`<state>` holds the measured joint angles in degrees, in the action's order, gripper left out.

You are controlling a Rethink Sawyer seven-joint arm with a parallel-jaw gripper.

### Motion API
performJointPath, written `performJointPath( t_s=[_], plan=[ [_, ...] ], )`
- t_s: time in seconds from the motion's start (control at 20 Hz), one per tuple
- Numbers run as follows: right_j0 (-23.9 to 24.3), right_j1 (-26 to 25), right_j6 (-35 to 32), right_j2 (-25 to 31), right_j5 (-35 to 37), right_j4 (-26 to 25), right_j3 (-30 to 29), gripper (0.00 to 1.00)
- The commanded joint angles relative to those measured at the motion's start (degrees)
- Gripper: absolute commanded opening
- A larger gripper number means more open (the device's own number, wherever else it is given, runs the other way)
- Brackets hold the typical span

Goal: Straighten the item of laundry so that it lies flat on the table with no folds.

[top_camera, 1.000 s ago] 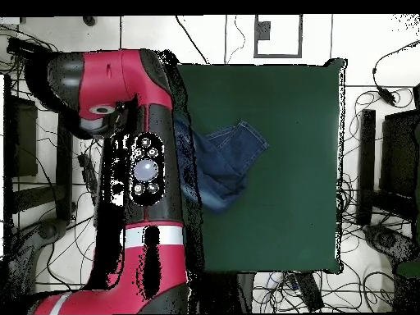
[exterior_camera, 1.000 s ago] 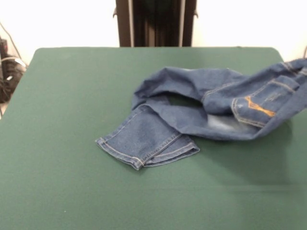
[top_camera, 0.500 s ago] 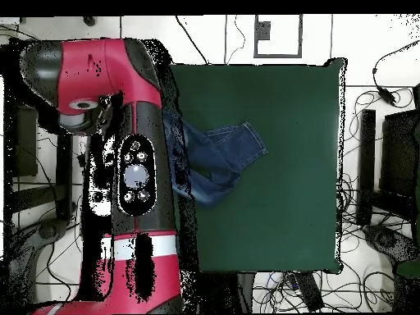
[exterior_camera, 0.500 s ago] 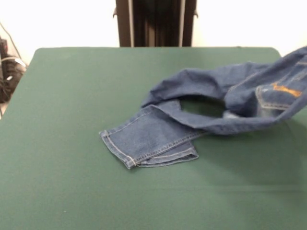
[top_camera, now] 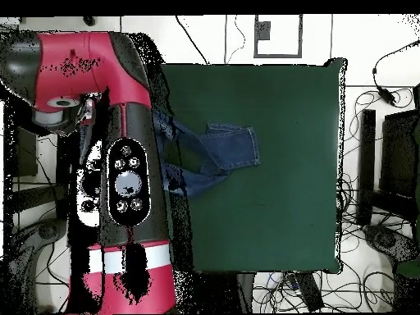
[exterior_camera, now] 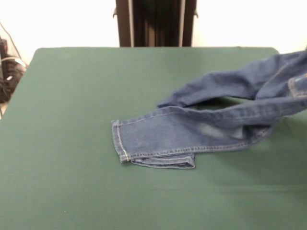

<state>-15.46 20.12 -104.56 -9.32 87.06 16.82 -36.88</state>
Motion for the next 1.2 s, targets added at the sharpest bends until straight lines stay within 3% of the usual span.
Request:
performJointPath(
  t_s=[0.05, 0.5, 0.85, 1.2],
  plan=[
    [-0.50, 9.36, -5.95, 8.88, -7.79, 6.91, -11.08, 0.00],
    [0.29, 17.81, -0.93, 11.34, -8.09, 10.37, -15.92, 0.00],
    [0.85, 20.65, -1.10, 13.33, -0.65, 11.27, -12.89, 0.00],
    [1.64, 20.53, -4.20, 17.16, 9.19, 11.76, -2.74, 0.00]
  ],
)
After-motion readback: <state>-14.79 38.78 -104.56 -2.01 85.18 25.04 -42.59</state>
